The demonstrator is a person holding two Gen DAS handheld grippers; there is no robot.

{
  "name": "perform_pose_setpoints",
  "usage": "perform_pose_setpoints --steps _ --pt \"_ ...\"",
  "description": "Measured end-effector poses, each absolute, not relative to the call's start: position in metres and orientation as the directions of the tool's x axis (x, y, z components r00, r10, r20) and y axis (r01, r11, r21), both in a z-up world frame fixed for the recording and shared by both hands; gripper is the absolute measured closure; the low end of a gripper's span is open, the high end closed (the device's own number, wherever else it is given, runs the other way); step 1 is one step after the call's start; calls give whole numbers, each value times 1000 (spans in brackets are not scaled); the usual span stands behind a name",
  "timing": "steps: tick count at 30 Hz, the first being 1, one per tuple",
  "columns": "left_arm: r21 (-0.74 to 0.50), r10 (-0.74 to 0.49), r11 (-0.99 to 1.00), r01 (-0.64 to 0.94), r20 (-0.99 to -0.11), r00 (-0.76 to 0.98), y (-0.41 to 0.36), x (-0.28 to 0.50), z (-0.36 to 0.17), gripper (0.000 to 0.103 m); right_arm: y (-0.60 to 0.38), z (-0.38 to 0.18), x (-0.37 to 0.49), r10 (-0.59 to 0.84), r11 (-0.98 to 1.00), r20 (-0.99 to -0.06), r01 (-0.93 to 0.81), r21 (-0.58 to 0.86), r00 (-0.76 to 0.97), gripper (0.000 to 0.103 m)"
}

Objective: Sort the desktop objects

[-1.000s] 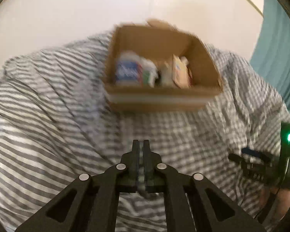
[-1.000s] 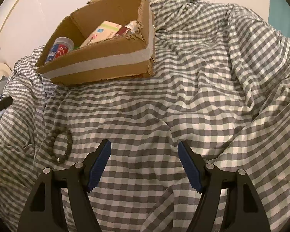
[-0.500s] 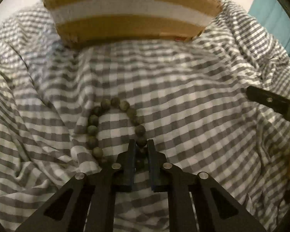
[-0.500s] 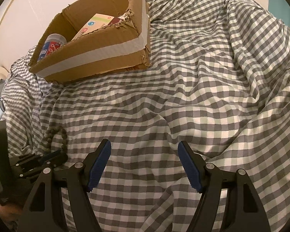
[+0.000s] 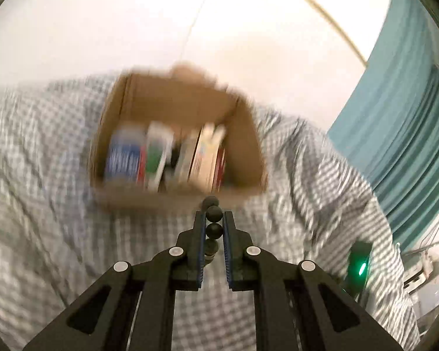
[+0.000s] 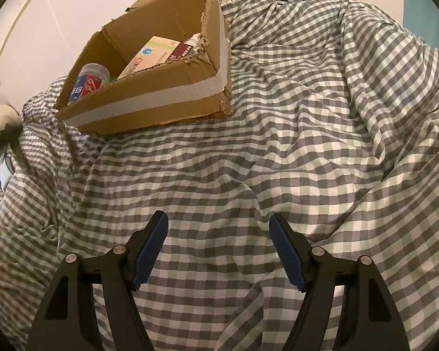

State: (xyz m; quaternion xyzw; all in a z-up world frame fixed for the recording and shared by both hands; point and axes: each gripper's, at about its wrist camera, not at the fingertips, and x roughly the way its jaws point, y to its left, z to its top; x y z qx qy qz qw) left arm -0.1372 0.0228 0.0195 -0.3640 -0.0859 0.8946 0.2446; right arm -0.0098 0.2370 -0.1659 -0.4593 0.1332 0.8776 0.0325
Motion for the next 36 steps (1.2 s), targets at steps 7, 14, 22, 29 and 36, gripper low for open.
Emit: perform_pose_setpoints --steps 7,14,22,29,36 --pt "-223 449 -891 -396 -568 -690 45 -220 73 92 247 -138 -27 -55 -965 -774 -165 202 -631 32" --pt "-102 312 -943 -316 -599 -738 65 -288 52 90 261 -98 -57 -28 -970 -714 -153 188 -699 32" --pt "-19 160 -982 -190 -628 -762 51 -256 38 27 257 -52 -68 -12 -976 -659 -136 172 -752 30" --pt "-4 69 -997 -82 -573 -817 28 -163 73 0 232 9 -27 21 -981 -575 -126 144 -818 18" --pt "58 23 -996 -70 -584 -812 13 -93 50 0 202 -3 15 101 -990 -586 -141 22 -804 0"
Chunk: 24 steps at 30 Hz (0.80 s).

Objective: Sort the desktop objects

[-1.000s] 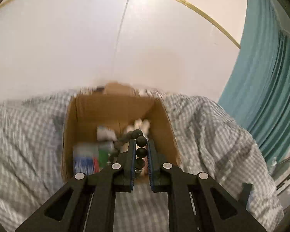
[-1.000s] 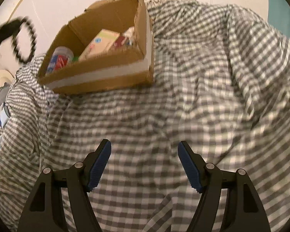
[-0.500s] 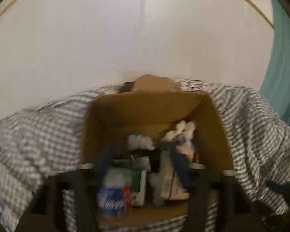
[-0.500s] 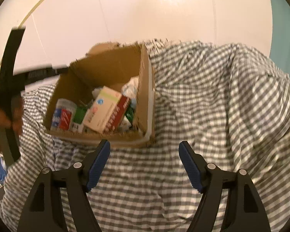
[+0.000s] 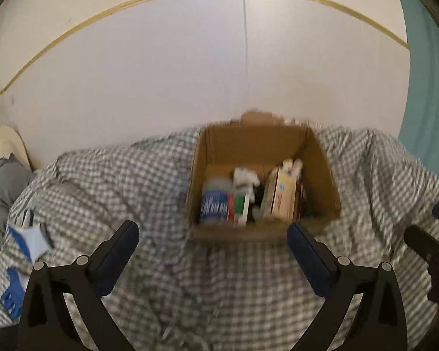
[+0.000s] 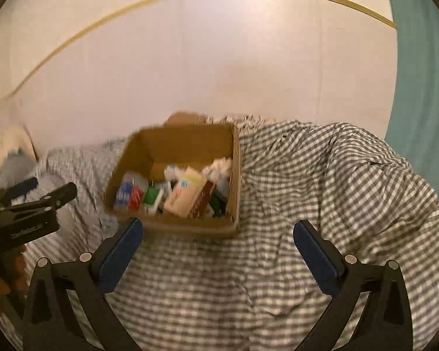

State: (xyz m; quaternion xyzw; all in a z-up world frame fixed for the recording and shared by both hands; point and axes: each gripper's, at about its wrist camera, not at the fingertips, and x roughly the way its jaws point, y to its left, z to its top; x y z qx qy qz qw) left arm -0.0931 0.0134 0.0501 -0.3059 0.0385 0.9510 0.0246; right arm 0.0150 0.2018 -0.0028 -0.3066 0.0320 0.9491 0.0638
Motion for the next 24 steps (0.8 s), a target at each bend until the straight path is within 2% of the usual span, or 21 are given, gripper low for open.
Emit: perform_pose_setpoints --steps 3,6,12,19,24 --pt "18 23 -999 -42 -611 -792 5 -72 34 0 198 -17 27 157 -981 -599 -196 -1 -785 0" --pt "-28 59 -998 -53 -599 -799 3 -47 14 0 200 -34 46 169 -966 -585 -252 63 -793 1" --pt "-18 51 -999 -51 -611 -790 11 -36 -1 0 188 -57 50 180 -967 -621 -251 29 -763 1" --pt "5 30 -999 -40 -564 -825 13 -31 5 0 184 -56 50 192 -968 -612 -251 10 -767 1" --pt "10 27 -999 -41 -585 -811 14 -34 -2 0 182 -59 48 193 -968 -618 -250 5 -762 1"
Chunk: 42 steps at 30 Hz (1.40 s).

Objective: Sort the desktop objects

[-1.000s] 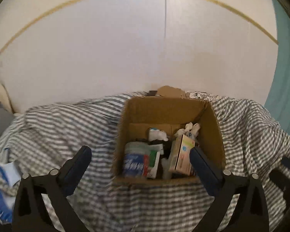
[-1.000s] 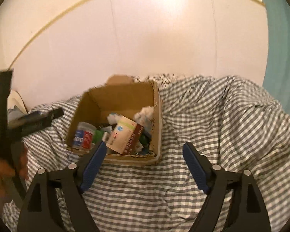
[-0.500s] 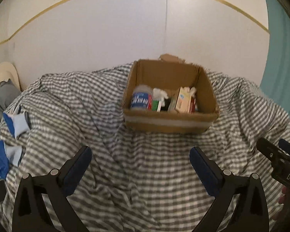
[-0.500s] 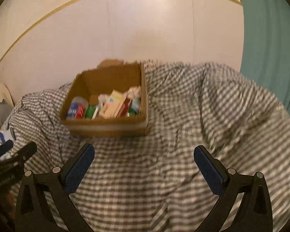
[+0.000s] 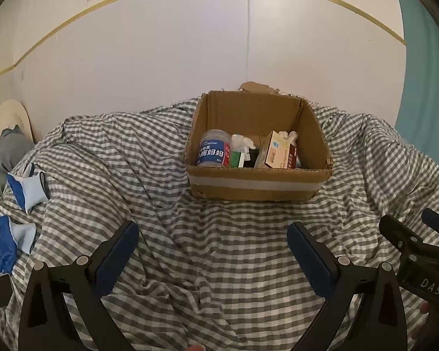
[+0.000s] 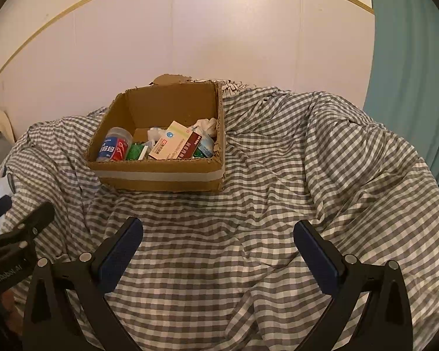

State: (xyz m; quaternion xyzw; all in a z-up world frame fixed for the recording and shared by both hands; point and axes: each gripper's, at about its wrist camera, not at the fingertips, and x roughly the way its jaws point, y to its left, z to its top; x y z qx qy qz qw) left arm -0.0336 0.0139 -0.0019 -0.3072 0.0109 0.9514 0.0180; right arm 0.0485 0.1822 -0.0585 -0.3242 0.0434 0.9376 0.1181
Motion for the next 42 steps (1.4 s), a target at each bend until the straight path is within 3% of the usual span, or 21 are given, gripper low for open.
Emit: perform_pose_setpoints --steps 42 --pt "14 22 -999 -37 -589 -808 22 -30 -1 0 180 -71 47 175 -973 -663 -231 -3 -728 1"
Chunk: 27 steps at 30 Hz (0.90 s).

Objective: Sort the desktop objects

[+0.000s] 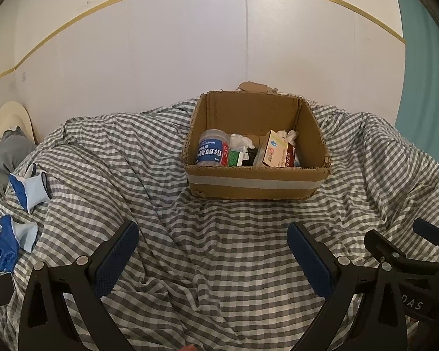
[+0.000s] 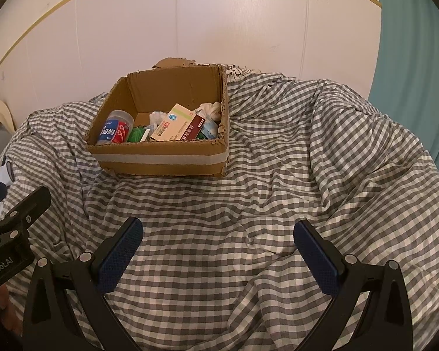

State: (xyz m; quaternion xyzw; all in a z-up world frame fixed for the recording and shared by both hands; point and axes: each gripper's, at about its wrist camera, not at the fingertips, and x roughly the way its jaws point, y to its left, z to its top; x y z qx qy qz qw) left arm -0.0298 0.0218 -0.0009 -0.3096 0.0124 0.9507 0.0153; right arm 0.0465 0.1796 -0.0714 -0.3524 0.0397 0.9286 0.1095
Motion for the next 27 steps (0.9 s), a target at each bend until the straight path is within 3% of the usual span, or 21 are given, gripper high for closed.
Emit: perform_pose_setpoints --steps 27 --pt "8 34 -999 -47 -584 -811 22 -29 1 0 177 -75 44 171 -975 -676 -222 -10 -717 1"
